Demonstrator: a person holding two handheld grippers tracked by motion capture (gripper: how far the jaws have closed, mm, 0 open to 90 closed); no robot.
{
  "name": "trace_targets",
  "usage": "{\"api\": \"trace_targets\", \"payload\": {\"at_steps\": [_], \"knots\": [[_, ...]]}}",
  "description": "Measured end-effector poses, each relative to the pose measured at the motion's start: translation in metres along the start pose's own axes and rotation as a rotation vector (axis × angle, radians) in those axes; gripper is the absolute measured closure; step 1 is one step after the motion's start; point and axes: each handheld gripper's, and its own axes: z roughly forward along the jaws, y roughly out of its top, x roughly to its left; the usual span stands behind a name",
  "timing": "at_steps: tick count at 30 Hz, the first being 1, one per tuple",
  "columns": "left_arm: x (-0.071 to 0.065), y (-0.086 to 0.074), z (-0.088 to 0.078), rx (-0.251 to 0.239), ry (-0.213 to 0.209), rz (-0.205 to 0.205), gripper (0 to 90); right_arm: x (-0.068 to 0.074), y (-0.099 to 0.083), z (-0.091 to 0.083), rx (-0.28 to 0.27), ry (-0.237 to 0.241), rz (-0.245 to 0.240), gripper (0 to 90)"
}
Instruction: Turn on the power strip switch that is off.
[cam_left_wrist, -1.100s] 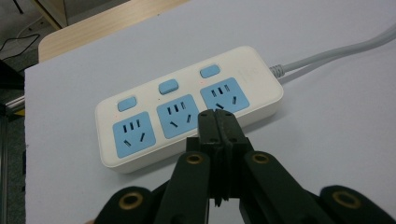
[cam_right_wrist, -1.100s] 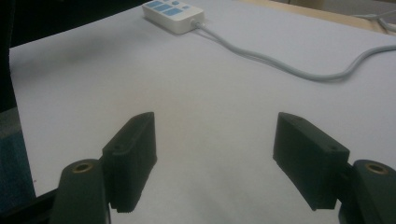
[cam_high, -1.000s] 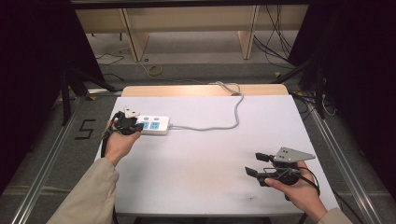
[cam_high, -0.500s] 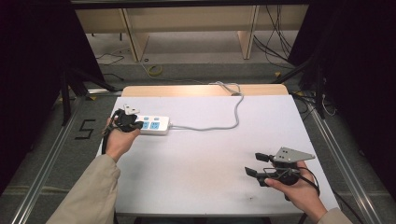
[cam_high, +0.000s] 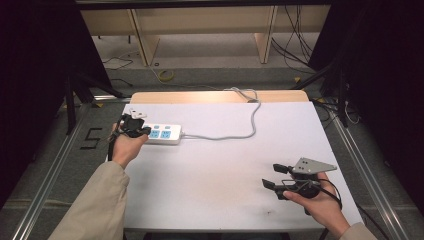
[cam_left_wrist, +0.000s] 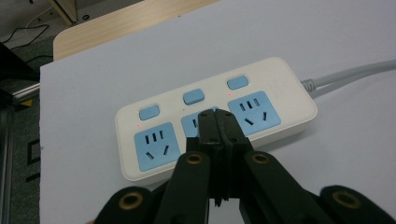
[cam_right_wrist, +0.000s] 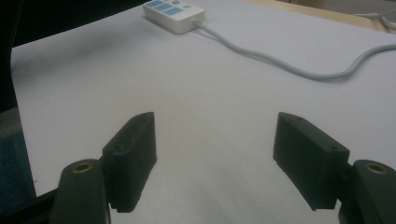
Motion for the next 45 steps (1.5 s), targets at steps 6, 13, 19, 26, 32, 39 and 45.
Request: {"api": "trace_targets", "payload": {"at_steps": [6,13,19,26,32,39,45], "knots": [[0.003,0.002,0.002,0.007,0.005,-0.004,90.0,0.0,0.0,0.0,0.0,0.0,0.0,30.4],[0.006,0.005,0.006,0.019,0.013,-0.007,90.0,0.0,0.0,0.0,0.0,0.0,0.0,30.4],[0.009,0.008,0.008,0.026,0.019,-0.011,90.0,0.0,0.0,0.0,0.0,0.001,0.0,30.4],[0.013,0.009,0.012,0.037,0.022,-0.021,90.0,0.0,0.0,0.0,0.0,0.001,0.0,30.4],[0.016,0.012,0.013,0.041,0.03,-0.024,90.0,0.0,0.0,0.0,0.001,0.001,0.0,30.4],[0.019,0.014,0.016,0.05,0.032,-0.027,90.0,0.0,0.0,0.001,0.001,0.002,-0.001,30.4],[0.017,0.017,0.02,0.059,0.03,-0.016,90.0,-0.001,0.0,0.001,0.001,0.002,-0.001,30.5]]}}
